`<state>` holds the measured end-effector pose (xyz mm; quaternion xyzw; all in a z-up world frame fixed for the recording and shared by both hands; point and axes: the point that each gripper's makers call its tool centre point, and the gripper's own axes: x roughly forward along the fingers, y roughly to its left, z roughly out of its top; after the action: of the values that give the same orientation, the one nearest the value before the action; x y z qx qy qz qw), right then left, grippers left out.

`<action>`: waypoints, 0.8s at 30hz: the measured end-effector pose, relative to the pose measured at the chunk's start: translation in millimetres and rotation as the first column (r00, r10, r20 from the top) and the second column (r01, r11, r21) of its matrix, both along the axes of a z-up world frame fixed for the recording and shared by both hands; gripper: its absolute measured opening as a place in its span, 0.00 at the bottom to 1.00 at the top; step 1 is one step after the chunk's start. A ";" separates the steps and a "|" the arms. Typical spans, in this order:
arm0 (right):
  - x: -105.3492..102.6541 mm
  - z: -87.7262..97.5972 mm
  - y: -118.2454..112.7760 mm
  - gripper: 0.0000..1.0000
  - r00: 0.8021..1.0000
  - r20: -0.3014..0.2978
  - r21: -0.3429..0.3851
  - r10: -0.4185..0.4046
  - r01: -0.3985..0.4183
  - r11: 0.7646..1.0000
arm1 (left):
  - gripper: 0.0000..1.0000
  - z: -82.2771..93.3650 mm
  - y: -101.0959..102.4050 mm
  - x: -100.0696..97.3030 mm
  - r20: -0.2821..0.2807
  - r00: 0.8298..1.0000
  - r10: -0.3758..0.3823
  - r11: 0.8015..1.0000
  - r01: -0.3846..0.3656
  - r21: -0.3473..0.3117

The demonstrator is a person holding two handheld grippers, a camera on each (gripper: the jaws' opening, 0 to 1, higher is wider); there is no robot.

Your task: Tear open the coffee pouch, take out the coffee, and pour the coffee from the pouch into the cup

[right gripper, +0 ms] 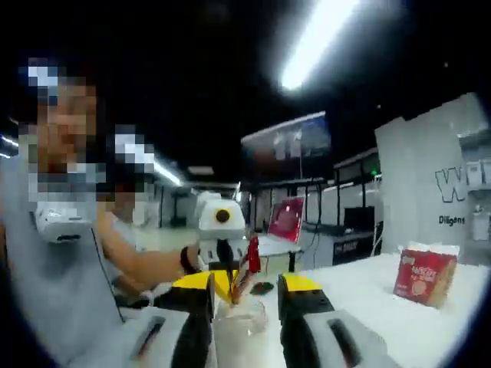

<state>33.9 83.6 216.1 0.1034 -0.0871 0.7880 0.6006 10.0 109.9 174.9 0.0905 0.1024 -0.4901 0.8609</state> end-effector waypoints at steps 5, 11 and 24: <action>-15.5 7.0 2.0 0.17 0.996 -0.072 0.222 0.044 -0.026 0.975 | 0.04 2.3 5.5 3.2 -0.003 1.000 -0.003 1.000 0.003 0.007; -27.0 9.7 16.2 0.11 0.995 -0.078 0.224 0.058 -0.039 0.974 | 0.04 0.8 3.1 5.6 -0.017 1.000 -0.026 0.999 0.027 0.025; -18.0 15.3 15.3 0.10 0.985 -0.166 0.218 0.052 -0.015 0.976 | 0.10 4.8 2.1 9.9 -0.042 0.998 -0.051 0.999 0.051 -0.009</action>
<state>15.9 98.9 231.4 0.2368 -0.1186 0.7722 0.5776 19.9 112.0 179.7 0.0796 0.1161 -0.5141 0.8461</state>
